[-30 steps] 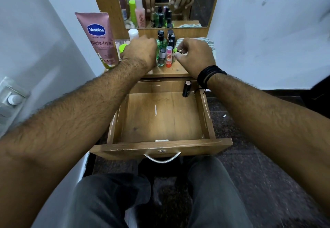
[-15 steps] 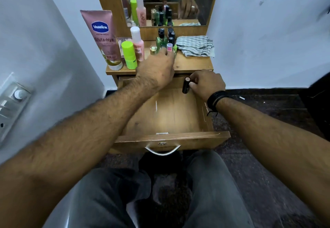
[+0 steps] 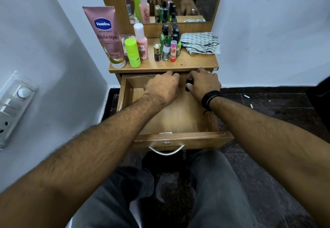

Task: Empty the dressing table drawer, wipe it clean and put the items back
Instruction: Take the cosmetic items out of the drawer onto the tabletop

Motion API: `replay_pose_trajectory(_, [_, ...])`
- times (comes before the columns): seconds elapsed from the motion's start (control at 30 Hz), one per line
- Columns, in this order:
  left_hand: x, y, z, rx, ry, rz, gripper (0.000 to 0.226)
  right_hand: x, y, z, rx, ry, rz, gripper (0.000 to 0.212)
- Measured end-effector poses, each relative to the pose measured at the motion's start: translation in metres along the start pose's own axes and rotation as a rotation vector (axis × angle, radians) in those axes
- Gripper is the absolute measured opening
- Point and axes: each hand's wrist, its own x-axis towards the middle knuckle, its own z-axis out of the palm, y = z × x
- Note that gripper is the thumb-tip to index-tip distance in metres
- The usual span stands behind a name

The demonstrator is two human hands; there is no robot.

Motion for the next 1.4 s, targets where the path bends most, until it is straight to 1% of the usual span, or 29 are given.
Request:
replay_pose_trajectory(0.2, [-0.001,-0.002,0.004,0.006,-0.014,-0.001,0.025,-0.001,-0.003,0.003,0.018,0.079,-0.023,0.015])
replay_pose_trajectory(0.37, [-0.001,-0.007,0.006,0.0,0.021,0.011,0.03,-0.008,-0.012,-0.009,0.064,0.088,-0.047,0.014])
replay_pose_trajectory(0.43, [0.0,-0.011,0.007,-0.023,0.067,0.029,0.033,-0.011,-0.019,-0.021,0.138,0.095,-0.059,0.015])
replay_pose_trajectory(0.5, [0.001,-0.016,0.009,-0.053,0.11,0.028,0.042,-0.012,-0.027,-0.037,0.252,0.125,-0.079,0.013])
replay_pose_trajectory(0.57, [0.002,-0.02,0.009,-0.092,0.154,0.0,0.053,-0.012,-0.036,-0.052,0.366,0.174,-0.091,0.008])
replay_pose_trajectory(0.63, [0.003,-0.025,0.007,-0.155,0.226,-0.036,0.058,-0.011,-0.048,-0.064,0.447,0.225,-0.112,0.007])
replay_pose_trajectory(0.73, [0.006,-0.035,0.0,-0.25,0.312,-0.073,0.054,-0.01,-0.068,-0.072,0.522,0.262,-0.165,0.01])
replay_pose_trajectory(0.8, [0.008,-0.043,-0.005,-0.31,0.332,-0.094,0.046,-0.009,-0.08,-0.073,0.557,0.271,-0.181,0.01])
replay_pose_trajectory(0.9, [0.012,-0.053,-0.009,-0.325,0.36,-0.131,0.041,-0.007,-0.092,-0.069,0.609,0.287,-0.186,0.012])
replay_pose_trajectory(1.03, [0.018,-0.065,-0.009,-0.341,0.398,-0.191,0.041,-0.004,-0.097,-0.06,0.663,0.261,-0.144,0.019])
replay_pose_trajectory(1.1, [0.022,-0.068,-0.01,-0.33,0.402,-0.229,0.043,-0.003,-0.095,-0.054,0.654,0.248,-0.131,0.015])
replay_pose_trajectory(1.23, [0.027,-0.069,-0.011,-0.31,0.417,-0.236,0.046,-0.004,-0.09,-0.043,0.61,0.233,-0.119,0.006])
replay_pose_trajectory(1.4, [0.033,-0.07,-0.013,-0.296,0.418,-0.278,0.047,-0.006,-0.081,-0.033,0.607,0.221,-0.113,0.005])
